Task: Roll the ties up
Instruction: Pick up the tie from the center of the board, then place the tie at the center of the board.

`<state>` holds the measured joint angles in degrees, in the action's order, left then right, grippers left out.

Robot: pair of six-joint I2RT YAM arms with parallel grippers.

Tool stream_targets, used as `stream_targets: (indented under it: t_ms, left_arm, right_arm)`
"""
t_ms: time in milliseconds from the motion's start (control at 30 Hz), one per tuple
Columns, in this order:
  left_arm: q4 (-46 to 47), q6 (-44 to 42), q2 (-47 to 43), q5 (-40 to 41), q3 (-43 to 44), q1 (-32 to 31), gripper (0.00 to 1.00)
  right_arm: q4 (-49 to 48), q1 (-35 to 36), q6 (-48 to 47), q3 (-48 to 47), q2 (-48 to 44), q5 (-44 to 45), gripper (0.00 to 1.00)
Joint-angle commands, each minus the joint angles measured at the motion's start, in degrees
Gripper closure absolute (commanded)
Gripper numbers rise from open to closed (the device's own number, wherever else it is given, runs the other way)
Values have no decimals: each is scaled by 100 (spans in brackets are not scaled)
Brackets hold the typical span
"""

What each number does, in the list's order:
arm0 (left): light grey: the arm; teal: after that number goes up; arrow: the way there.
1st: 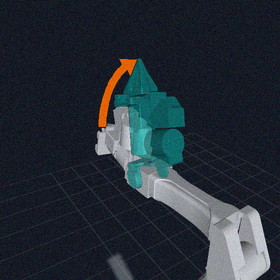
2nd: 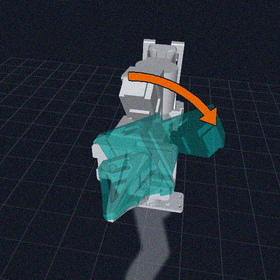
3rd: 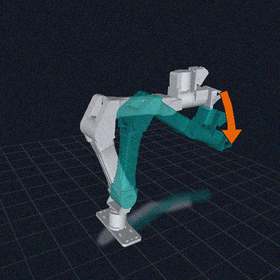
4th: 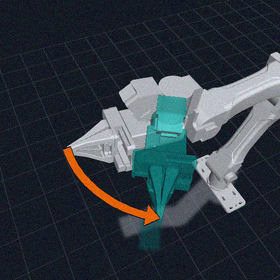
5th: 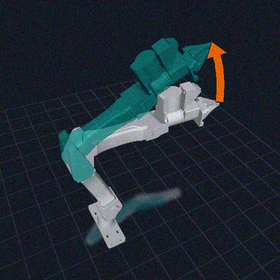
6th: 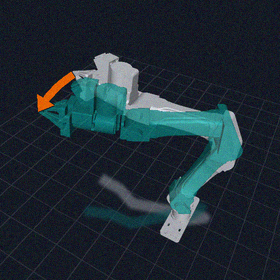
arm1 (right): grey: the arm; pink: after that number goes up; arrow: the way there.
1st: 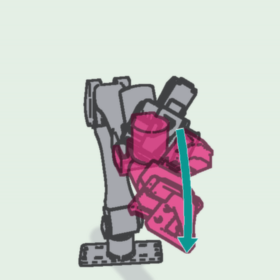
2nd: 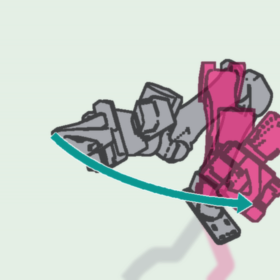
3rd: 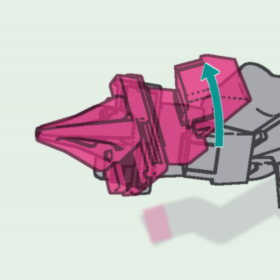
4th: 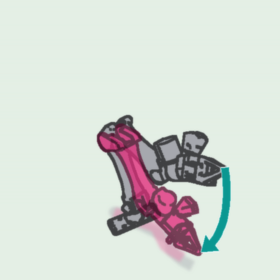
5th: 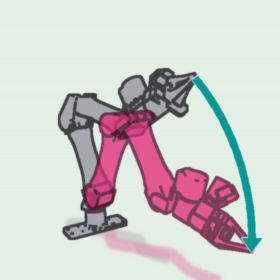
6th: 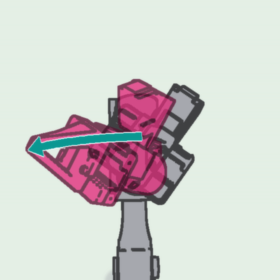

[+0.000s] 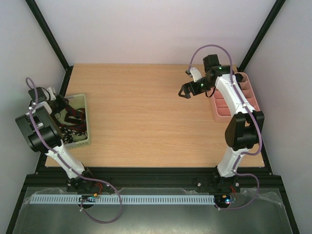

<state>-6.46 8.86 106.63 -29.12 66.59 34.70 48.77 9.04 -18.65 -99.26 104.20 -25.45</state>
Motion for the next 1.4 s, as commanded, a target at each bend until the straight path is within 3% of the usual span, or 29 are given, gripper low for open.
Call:
stream_targets:
  t_ms: [0, 300, 533, 700, 867, 1233, 1367]
  left_arm:
    - [-35, -261, -692, -355, 74, 11, 97]
    - [-235, -347, -2559, -534, 113, -235, 98]
    - [-186, -514, -3113, -131, 897, -1444, 98]
    - [-55, -509, -3084, -26, 1673, -2385, 98]
    - [-86, -116, -2731, -701, 2360, -3280, 98]
    - [908, 1196, -1951, -1463, 3129, -6149, 98]
    - [1593, 2189, -1592, -1746, 3417, -6270, 98]
  right_arm:
    - [170, 36, 43, -31, -46, 18, 1]
    - [135, 37, 103, 12, -118, -26, 1]
    - [86, 36, 157, 30, -141, -88, 1]
    - [37, 32, 194, 31, -183, -74, 2]
    - [2, 37, 228, 47, -206, -60, 2]
    - [-187, 27, 420, 223, -272, 442, 1]
    - [-193, 20, 441, 228, -297, 572, 1]
